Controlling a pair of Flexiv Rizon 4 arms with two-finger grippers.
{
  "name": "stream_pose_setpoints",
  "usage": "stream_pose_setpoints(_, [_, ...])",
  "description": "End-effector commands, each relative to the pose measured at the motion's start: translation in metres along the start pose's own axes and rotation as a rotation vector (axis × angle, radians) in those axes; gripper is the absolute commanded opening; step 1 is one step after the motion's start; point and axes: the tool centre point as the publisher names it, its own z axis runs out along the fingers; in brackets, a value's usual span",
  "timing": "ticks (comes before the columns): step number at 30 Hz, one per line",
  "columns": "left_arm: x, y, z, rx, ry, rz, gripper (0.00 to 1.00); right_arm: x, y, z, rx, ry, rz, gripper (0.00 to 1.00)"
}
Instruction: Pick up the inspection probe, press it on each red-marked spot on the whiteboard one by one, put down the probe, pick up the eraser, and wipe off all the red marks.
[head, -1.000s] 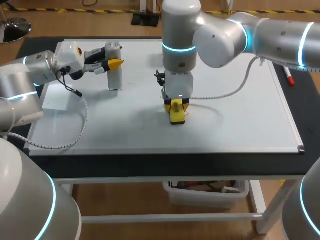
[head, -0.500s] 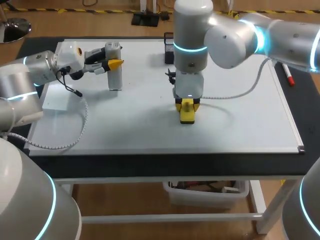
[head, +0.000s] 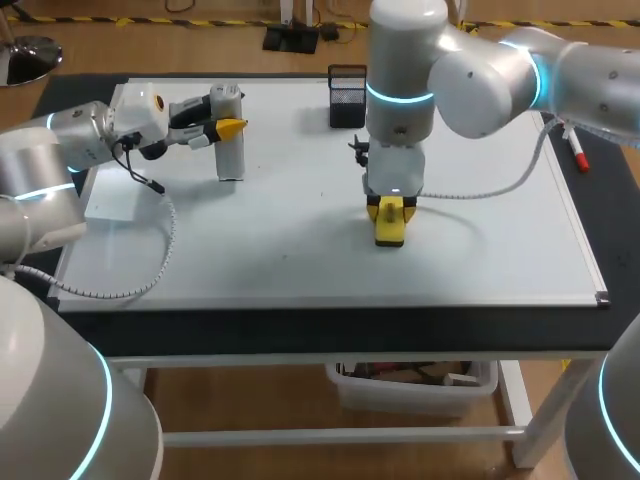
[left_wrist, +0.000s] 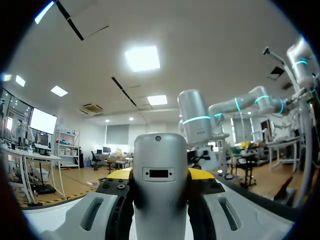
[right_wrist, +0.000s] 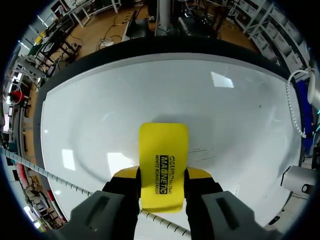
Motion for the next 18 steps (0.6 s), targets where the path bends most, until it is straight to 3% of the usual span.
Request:
stream_pose_setpoints(1, [0.001, -0.001, 0.001, -0.001, -0.003, 0.002, 0.0, 0.019, -0.003, -0.015, 0.011, -0.029, -0.008, 0.0])
stream_pose_setpoints(10, [0.001, -0.001, 0.001, -0.001, -0.003, 0.002, 0.0, 0.051, -0.029, -0.053, 0.057, 0.008, -0.031, 0.0])
stream_pose_setpoints(18, [0.001, -0.001, 0.001, -0.001, -0.003, 0.002, 0.0, 0.051, -0.029, -0.053, 0.057, 0.008, -0.031, 0.0])
